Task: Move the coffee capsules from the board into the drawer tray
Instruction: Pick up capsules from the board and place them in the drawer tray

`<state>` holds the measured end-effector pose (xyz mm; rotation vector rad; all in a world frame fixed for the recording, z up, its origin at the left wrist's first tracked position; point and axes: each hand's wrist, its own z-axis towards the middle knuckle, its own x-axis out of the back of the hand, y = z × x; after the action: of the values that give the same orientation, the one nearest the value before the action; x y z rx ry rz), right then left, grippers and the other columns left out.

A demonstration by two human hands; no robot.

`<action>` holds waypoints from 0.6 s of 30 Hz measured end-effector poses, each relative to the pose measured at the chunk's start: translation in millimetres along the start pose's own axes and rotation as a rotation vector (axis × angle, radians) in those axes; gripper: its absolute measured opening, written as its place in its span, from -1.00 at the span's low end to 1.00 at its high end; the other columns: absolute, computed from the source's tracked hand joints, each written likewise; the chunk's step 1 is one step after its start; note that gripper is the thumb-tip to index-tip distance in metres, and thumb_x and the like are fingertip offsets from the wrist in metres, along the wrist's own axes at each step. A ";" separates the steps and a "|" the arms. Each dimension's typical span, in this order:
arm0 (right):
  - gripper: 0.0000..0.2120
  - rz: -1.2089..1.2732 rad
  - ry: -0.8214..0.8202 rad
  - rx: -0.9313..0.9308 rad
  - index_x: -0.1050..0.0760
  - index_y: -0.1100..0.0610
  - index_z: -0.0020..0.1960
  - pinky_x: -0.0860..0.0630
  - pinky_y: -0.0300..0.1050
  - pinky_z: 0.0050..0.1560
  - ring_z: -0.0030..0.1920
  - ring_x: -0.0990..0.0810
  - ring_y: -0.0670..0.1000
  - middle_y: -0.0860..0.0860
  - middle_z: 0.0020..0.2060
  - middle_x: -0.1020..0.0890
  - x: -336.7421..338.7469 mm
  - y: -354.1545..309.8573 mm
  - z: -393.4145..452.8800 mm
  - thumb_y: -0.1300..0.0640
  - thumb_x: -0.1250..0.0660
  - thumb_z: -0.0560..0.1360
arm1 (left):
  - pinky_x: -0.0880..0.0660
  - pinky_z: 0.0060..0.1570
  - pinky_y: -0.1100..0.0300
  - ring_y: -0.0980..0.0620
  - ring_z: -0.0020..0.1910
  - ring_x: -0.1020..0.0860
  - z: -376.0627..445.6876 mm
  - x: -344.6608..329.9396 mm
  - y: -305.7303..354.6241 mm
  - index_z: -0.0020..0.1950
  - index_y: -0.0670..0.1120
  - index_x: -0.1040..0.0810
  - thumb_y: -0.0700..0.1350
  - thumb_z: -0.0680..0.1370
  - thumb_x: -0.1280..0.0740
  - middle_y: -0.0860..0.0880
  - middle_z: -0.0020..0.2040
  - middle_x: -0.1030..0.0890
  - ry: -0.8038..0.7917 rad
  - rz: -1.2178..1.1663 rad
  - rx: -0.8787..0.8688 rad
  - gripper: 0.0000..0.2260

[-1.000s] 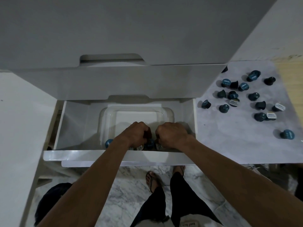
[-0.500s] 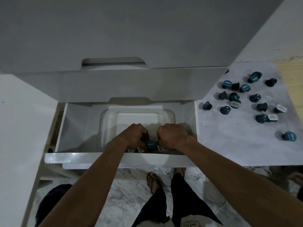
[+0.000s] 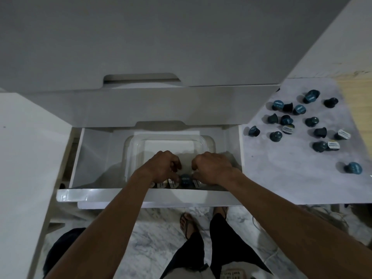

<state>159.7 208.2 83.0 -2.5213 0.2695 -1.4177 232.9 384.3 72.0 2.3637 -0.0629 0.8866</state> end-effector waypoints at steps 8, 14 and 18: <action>-0.68 0.389 0.228 -0.032 -0.57 0.05 0.21 -0.52 -0.12 0.11 0.12 -0.59 0.00 -0.02 0.12 -0.64 28.4 4.5 -25.4 -0.01 -0.41 0.48 | -0.52 -0.11 0.31 0.06 -0.10 -0.62 -21.2 16.5 12.1 0.00 -0.05 -0.64 -0.04 0.31 -0.60 -0.02 -0.06 -0.65 0.240 -0.190 -0.067 -0.68; -0.66 0.655 0.506 -0.055 -0.58 0.06 0.21 -0.51 -0.28 0.05 -0.11 -0.56 -0.17 -0.04 0.01 -0.65 58.3 25.3 -63.6 0.02 -0.46 0.46 | -0.42 -0.23 0.55 0.17 -0.17 -0.62 -34.4 27.8 68.9 -0.02 -0.06 -0.66 -0.05 0.37 -0.55 0.04 -0.13 -0.67 0.508 -0.283 -0.185 -0.77; -0.69 0.782 0.656 -0.077 -0.58 -0.01 0.18 -0.51 -0.40 -0.18 -0.34 -0.57 -0.18 -0.12 -0.10 -0.66 74.5 56.0 -93.4 0.03 -0.47 0.45 | -0.48 -0.22 0.46 0.20 -0.19 -0.61 -34.4 18.4 126.0 -0.07 0.00 -0.65 -0.05 0.40 -0.53 0.10 -0.19 -0.66 0.590 -0.350 -0.311 -0.85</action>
<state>115.4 123.7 174.1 -1.5709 1.2641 -1.7819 196.3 303.7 169.7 1.6853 0.4068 1.2500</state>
